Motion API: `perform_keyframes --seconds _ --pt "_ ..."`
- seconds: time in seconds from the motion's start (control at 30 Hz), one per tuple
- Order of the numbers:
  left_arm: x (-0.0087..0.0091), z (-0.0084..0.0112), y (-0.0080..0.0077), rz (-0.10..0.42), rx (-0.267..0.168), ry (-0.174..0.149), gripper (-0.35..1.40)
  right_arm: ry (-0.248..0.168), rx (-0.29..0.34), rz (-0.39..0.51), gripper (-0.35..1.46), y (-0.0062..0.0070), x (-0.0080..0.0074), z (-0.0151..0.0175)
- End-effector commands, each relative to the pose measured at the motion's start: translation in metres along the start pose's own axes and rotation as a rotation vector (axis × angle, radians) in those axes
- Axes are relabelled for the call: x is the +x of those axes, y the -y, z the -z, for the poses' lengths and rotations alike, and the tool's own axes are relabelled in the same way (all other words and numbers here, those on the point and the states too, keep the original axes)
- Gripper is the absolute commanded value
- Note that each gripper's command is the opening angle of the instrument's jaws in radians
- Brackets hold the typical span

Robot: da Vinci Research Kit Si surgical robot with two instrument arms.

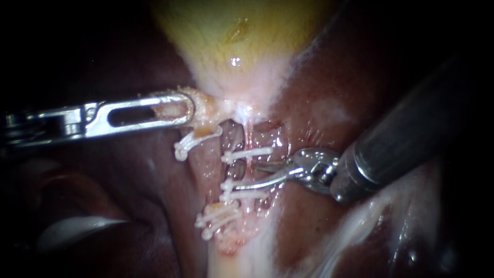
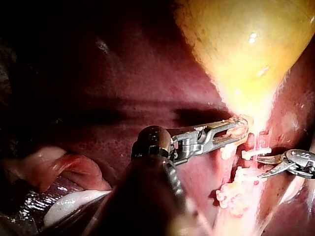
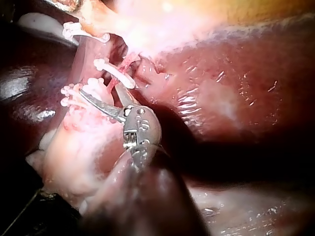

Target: Go to the cutting position right tube

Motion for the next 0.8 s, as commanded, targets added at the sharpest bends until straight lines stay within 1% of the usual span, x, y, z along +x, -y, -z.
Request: perform_keyframes --seconds 0.03,0.17,0.3,0.4,0.53,0.7,0.8 --pt "0.0000 -0.0001 -0.0001 0.000 0.001 -0.001 -0.35 -0.004 0.010 0.003 1.43 0.0000 0.0001 -0.0002" --pt "0.0001 -0.0001 -0.0001 -0.001 0.001 0.000 -0.35 -0.010 0.042 0.016 1.40 -0.0002 0.0003 -0.0007" --pt "0.0000 -0.0001 -0.0002 -0.001 0.002 -0.001 -0.35 -0.030 0.072 0.028 1.35 -0.0004 0.0005 -0.0014" --pt "0.0000 -0.0002 -0.0006 -0.001 0.002 -0.001 -0.35 -0.042 0.090 0.034 1.33 -0.0006 0.0007 -0.0021" --pt "0.0000 -0.0003 -0.0010 -0.003 0.003 -0.001 -0.35 -0.081 0.120 0.037 1.31 -0.0010 0.0011 -0.0033" --pt "0.0000 -0.0002 -0.0010 -0.003 0.003 -0.001 -0.35 -0.086 0.132 0.056 1.31 -0.0013 0.0012 -0.0045" --pt "-0.0001 -0.0002 -0.0011 -0.003 0.003 -0.001 -0.35 -0.090 0.129 0.099 1.29 -0.0016 0.0012 -0.0052"
